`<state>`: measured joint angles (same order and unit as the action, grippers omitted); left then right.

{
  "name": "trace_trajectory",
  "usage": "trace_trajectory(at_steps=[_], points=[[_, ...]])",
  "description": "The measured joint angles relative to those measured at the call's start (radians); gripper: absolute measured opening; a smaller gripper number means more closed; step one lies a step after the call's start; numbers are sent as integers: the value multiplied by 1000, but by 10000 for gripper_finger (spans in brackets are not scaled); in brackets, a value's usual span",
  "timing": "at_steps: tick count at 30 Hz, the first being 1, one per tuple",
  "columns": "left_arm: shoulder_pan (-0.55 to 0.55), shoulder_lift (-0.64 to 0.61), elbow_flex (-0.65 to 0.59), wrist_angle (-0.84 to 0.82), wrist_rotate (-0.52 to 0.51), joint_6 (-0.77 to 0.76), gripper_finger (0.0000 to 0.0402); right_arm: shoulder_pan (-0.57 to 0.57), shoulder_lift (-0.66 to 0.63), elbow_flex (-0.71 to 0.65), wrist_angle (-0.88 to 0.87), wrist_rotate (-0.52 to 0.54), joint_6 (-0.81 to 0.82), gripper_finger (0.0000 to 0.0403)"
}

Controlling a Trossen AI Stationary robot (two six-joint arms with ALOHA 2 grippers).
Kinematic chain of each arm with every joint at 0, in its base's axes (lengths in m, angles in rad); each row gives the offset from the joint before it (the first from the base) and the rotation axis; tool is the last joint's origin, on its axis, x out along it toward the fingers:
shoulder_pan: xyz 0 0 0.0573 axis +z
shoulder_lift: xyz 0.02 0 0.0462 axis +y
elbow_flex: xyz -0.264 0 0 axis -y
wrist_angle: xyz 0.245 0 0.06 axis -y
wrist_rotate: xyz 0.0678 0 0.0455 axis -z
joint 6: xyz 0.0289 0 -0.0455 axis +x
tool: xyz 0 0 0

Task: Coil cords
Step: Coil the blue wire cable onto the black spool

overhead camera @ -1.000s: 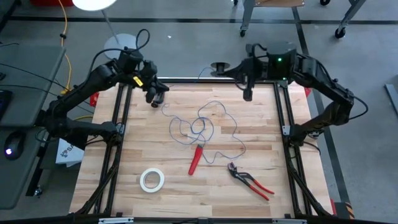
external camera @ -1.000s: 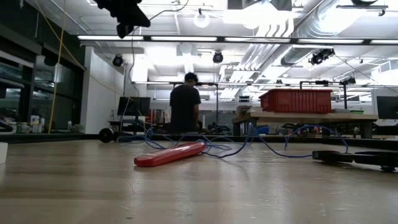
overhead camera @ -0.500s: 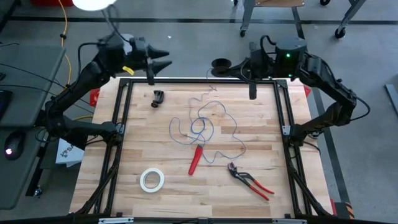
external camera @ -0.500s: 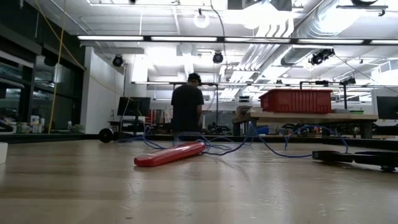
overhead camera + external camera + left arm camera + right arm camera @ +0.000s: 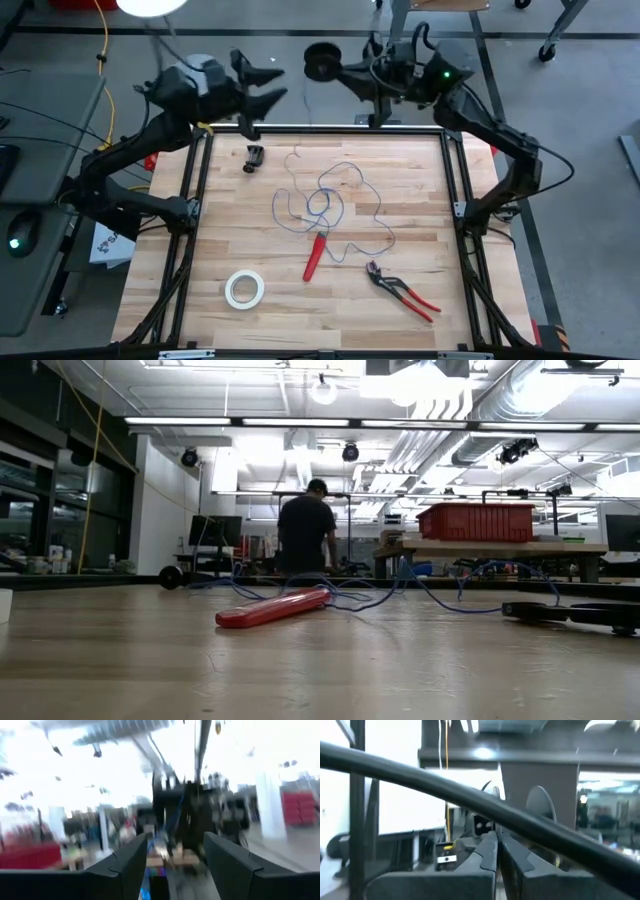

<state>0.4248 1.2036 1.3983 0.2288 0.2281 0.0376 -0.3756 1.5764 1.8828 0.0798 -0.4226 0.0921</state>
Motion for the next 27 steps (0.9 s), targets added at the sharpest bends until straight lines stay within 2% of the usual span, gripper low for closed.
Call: trace_trajectory(at_steps=[4,9,16,27], points=[[-28,-1,2,58,-35,6,193,0,38,0,124,33,0,0],[-70,19,0,64,-145,77,193,4,91,0,230,67,16,0],[-81,61,-1,106,-215,44,193,4,133,0,249,46,42,0],[-72,59,0,132,-192,-23,193,16,134,0,225,20,1,0]])
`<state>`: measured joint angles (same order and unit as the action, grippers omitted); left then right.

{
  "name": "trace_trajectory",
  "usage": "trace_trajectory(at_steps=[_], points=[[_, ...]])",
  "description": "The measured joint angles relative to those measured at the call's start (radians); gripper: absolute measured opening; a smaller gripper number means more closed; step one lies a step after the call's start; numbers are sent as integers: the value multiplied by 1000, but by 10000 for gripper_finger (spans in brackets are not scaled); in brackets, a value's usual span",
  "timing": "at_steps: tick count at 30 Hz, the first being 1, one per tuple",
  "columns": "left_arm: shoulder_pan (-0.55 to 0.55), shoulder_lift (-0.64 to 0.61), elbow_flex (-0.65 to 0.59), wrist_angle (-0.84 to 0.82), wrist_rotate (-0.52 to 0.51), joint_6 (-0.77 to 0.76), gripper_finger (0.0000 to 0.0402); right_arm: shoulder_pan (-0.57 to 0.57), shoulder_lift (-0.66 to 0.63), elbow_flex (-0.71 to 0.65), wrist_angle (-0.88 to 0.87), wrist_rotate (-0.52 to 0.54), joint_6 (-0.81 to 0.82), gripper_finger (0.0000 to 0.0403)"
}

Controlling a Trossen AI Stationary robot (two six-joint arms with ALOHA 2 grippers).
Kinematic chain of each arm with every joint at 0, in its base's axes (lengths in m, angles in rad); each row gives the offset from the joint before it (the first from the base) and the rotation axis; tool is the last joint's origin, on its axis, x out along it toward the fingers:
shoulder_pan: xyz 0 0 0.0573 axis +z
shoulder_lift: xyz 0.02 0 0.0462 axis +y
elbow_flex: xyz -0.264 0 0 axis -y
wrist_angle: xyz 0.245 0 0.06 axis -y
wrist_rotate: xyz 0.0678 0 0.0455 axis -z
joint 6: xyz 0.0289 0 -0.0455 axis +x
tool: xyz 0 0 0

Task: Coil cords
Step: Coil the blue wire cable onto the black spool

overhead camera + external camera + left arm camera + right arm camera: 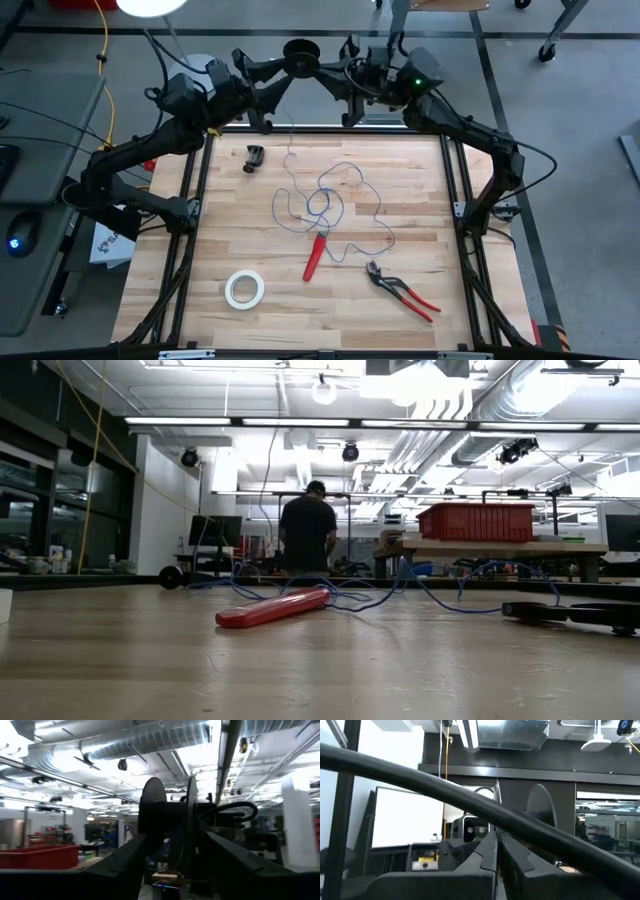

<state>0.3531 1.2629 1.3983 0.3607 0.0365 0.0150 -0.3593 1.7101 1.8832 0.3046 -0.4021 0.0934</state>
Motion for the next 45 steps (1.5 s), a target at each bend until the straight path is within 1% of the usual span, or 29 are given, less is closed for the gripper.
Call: trace_trajectory(at_steps=[4,8,10,12,14,16,18,19,24,27,29,32,34,37,39,42,45], points=[[-1,1,0,3,65,-46,193,2,1,0,-49,-2,-23,0],[0,0,0,6,87,-66,191,2,0,0,-46,-2,-23,0],[-1,1,0,6,84,-66,182,2,0,0,-46,-3,-23,0],[-1,0,0,12,85,-64,161,2,0,0,-46,-2,-23,0],[0,0,0,12,84,-52,129,2,0,0,-47,-2,-23,0],[0,0,0,12,82,-40,84,2,0,0,-51,-3,-23,0],[0,0,0,12,79,-40,32,2,-1,0,-55,-5,-26,0],[0,0,0,11,81,-43,17,2,-1,0,-57,-4,-28,0],[2,-7,0,-2,76,-59,4,2,-7,0,-69,-3,-23,0],[15,-25,-1,-34,73,-60,3,1,-32,0,-145,30,-23,4],[30,-41,-3,-67,68,-74,2,-5,-59,0,-238,81,-31,16],[53,-83,3,-111,64,-111,1,-26,-116,1,-397,121,-47,54],[69,-98,3,-145,103,-142,1,-40,-146,2,-518,131,-65,87],[87,-105,1,-162,176,-223,1,-40,-174,1,-728,202,-123,139],[96,-104,-2,-171,191,-287,1,-39,-185,0,-855,242,-163,167],[104,-104,1,-120,216,-384,1,-39,-175,1,-968,237,-171,186],[102,-76,2,-42,253,-506,1,-15,-122,0,-969,195,-180,189]])
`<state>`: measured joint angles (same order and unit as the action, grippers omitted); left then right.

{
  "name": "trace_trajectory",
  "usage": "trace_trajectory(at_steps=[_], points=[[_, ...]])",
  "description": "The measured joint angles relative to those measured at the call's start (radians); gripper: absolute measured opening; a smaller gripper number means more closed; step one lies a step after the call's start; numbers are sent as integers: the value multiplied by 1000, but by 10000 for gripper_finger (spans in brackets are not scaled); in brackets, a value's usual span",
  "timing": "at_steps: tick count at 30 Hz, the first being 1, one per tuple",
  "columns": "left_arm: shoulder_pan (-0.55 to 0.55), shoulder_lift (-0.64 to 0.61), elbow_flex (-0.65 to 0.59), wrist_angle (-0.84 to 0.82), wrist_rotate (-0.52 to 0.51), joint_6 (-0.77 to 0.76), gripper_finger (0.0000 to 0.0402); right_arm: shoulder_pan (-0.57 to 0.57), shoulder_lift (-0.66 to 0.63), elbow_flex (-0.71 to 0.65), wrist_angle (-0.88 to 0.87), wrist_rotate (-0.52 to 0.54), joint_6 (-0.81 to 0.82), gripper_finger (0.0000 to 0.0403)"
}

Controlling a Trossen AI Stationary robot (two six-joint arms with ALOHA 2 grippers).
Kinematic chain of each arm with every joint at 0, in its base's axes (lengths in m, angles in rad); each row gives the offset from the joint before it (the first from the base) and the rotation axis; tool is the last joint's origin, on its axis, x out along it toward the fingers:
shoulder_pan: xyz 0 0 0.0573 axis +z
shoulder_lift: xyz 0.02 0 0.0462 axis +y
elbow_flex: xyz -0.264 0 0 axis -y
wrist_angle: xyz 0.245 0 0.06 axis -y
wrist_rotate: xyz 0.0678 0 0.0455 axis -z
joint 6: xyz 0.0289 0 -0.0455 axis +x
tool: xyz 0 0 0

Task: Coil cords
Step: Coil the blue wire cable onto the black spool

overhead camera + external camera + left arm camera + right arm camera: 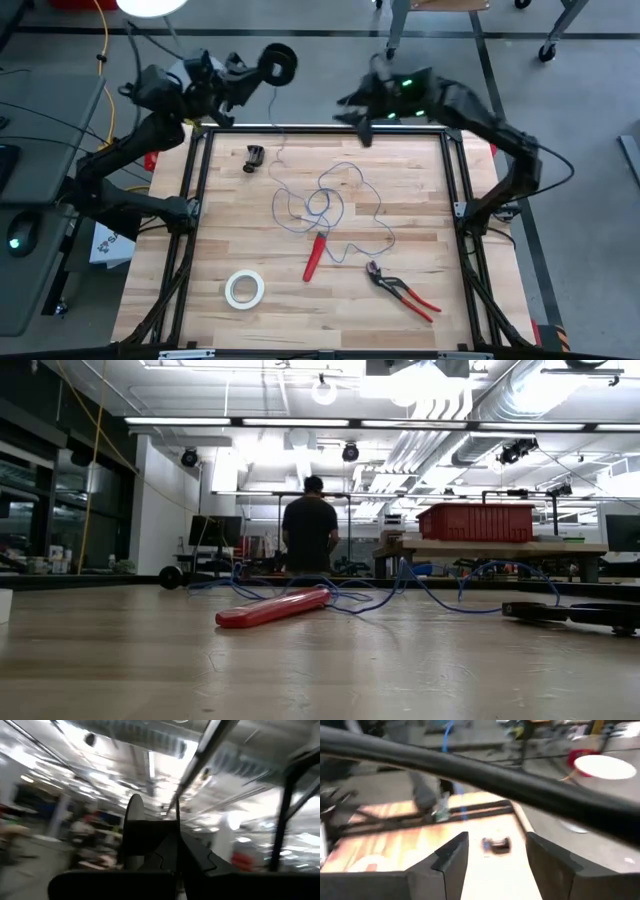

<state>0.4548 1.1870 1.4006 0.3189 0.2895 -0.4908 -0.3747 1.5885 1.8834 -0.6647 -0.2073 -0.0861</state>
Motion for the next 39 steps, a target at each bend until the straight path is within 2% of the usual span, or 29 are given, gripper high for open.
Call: trace_trajectory(at_steps=[3,5,8,12,14,17,20,23,27,30,34,37,39], points=[[-10,37,-2,34,43,-100,1,28,63,-1,94,-49,-27,188],[-11,45,-3,16,79,-114,0,39,101,0,175,-86,-36,188],[-11,24,-1,-161,112,-15,0,38,153,0,204,-129,-45,188],[-36,-24,-29,-475,-12,154,0,16,167,-2,117,-168,-97,188],[-49,-64,-78,-504,-86,167,0,-8,162,0,53,-172,-133,188],[-77,-141,-206,-392,-180,138,0,-53,164,0,-66,-223,-165,188],[-96,-212,-388,-194,-274,72,0,-102,165,0,-190,-278,-209,188],[-100,-247,-547,1,-340,8,0,-150,164,0,-315,-285,-268,187],[-106,-226,-633,36,-381,-3,0,-209,152,-39,-389,-371,-262,187],[-109,-203,-628,21,-378,53,0,-229,97,-191,-326,-404,-216,187],[-96,-197,-585,-26,-370,129,0,-207,-59,-579,16,-373,-5,187],[-76,-195,-569,-39,-319,143,0,-148,-197,-891,329,-269,253,187],[-58,-189,-557,-35,-269,144,0,-86,-277,-1052,564,-172,433,187]])
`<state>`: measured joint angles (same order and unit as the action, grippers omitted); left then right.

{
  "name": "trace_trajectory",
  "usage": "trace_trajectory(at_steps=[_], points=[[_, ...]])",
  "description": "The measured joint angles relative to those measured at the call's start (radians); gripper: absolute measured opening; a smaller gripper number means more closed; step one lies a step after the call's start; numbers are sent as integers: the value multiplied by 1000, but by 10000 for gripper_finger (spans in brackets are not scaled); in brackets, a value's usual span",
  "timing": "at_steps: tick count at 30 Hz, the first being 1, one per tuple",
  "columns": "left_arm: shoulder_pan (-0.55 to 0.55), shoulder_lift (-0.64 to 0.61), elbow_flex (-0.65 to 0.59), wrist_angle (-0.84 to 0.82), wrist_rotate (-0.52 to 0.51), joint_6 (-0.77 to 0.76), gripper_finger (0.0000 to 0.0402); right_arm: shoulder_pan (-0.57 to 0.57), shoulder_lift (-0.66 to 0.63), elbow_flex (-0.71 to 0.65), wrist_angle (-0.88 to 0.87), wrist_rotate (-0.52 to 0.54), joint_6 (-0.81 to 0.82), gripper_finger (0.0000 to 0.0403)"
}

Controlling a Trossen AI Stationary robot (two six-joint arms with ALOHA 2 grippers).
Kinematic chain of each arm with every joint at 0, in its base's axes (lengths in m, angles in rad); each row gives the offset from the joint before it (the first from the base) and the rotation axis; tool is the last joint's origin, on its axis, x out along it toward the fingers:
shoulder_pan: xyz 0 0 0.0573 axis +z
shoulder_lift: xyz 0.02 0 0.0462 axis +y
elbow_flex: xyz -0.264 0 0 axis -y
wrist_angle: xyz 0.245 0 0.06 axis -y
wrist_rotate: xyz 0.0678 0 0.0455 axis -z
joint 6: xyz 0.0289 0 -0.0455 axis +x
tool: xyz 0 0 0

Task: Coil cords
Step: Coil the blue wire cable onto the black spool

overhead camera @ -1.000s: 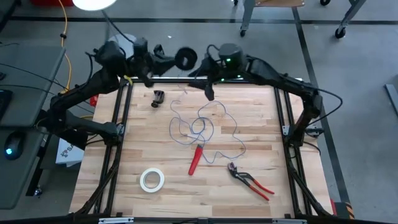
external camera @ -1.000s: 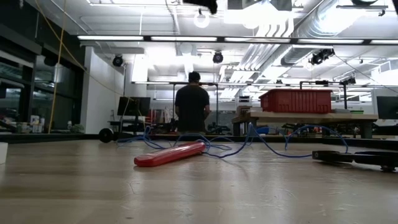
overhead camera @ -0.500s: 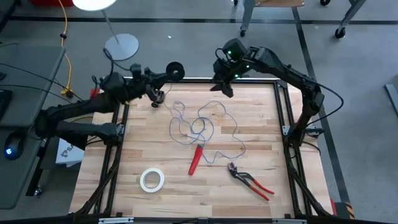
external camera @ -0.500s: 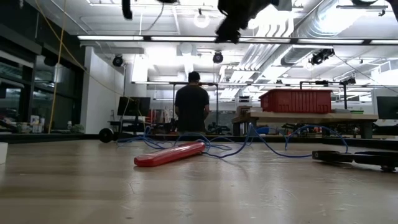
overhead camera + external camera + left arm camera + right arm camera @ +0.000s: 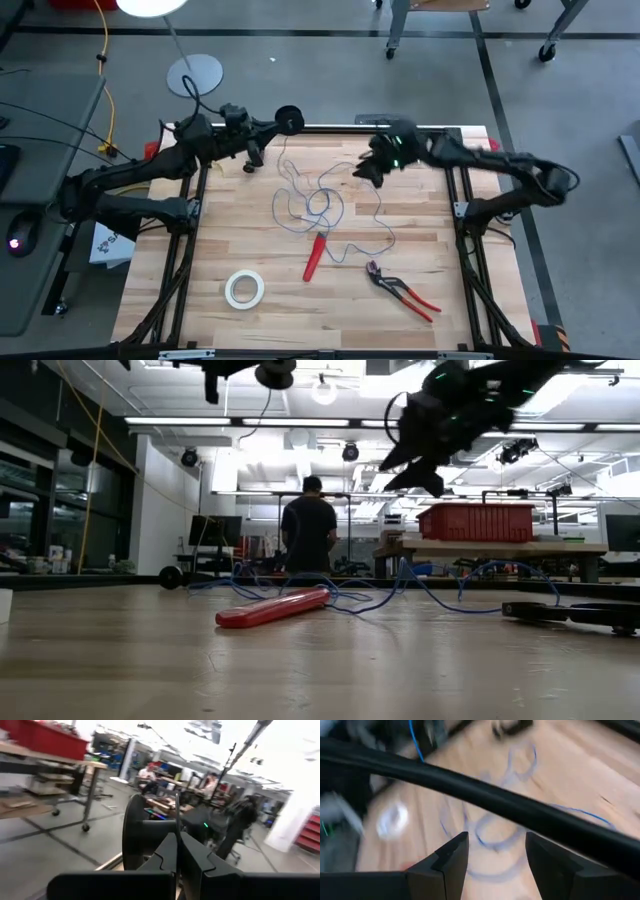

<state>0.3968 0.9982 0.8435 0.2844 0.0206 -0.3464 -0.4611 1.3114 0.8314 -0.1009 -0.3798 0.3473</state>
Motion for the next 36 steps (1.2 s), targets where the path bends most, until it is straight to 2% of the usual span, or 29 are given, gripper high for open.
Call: trace_trajectory(at_steps=[2,5,8,11,15,21,26,36], points=[[15,27,16,9,67,-2,0,66,-41,-107,242,107,133,187],[30,108,58,24,194,-35,0,135,-35,-152,462,211,148,187],[39,176,127,72,328,-95,0,157,5,-87,485,229,74,187],[39,217,196,131,414,-136,0,161,64,18,483,217,-2,187],[33,241,276,139,471,-140,0,160,145,167,472,203,-92,187],[24,241,330,140,471,-131,0,160,269,370,395,115,-191,187],[18,240,349,142,458,-123,0,161,353,473,371,26,-191,188],[14,227,350,143,405,-83,0,165,372,513,309,5,-199,188]])
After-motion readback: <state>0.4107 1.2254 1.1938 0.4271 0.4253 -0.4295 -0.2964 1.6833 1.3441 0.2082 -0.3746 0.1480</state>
